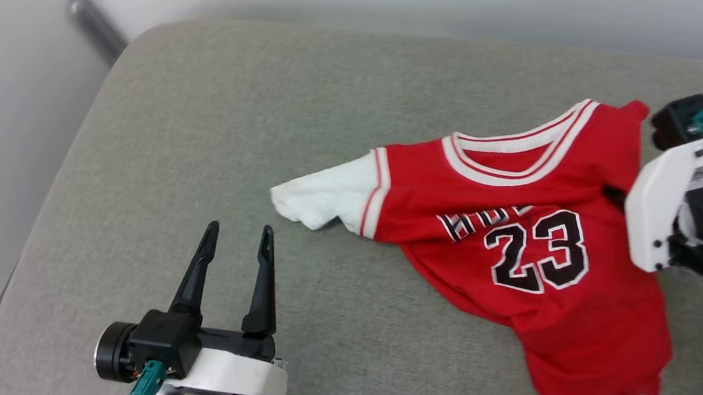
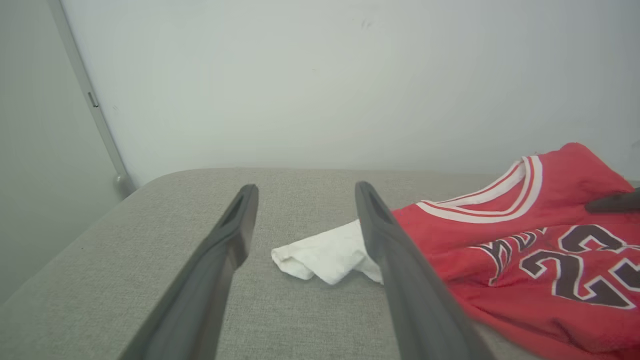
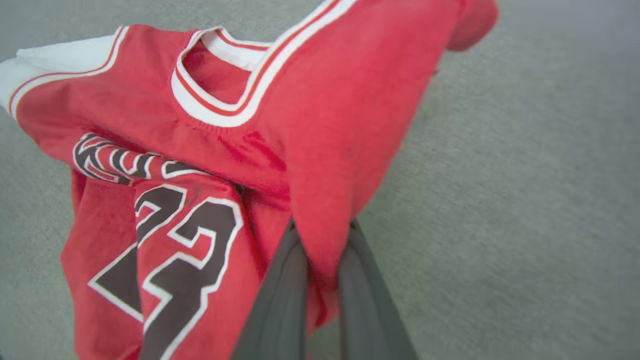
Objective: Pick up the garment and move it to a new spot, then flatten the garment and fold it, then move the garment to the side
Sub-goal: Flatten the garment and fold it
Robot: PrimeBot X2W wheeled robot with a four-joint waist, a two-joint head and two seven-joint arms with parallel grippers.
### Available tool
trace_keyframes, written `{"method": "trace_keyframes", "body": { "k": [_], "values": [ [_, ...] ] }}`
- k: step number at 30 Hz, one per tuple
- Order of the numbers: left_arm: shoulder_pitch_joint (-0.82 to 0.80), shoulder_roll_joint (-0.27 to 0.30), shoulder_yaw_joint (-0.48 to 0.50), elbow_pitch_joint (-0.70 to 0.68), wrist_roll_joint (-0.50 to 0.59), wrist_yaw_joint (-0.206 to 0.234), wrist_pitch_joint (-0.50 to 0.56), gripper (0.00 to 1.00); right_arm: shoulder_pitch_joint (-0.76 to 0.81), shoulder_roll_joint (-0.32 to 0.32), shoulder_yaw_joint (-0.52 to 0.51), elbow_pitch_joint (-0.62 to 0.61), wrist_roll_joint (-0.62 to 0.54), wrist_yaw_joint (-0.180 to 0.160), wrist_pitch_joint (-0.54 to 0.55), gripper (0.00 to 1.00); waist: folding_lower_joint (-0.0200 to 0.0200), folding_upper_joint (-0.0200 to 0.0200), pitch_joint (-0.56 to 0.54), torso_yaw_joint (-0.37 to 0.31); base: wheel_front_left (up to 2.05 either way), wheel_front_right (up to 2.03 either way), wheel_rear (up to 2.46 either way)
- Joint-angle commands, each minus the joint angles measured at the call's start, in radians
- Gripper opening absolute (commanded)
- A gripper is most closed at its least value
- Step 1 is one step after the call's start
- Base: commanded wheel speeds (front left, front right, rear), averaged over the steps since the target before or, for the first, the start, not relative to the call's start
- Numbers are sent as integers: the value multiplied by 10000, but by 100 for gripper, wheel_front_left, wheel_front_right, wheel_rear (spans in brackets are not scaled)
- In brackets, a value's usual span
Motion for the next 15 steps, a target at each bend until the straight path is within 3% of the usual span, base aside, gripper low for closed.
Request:
{"method": "trace_keyframes", "body": {
  "k": [1,10,15],
  "values": [
    [105,0,50,-9,40,-48,-24,100,203,-202,-144,-143,-96,-3,-71,0,-1,0,-373,-451,0,0,0],
    [324,-198,134,-40,244,-196,-26,100,1097,-2323,-780,-1009,-1313,-3,267,0,-1,0,-501,-1082,0,0,0],
    [204,-323,104,50,336,-344,-26,100,1136,-2670,-732,-887,-1941,-4,486,0,-1,0,-185,-991,0,0,0]
  ]
}}
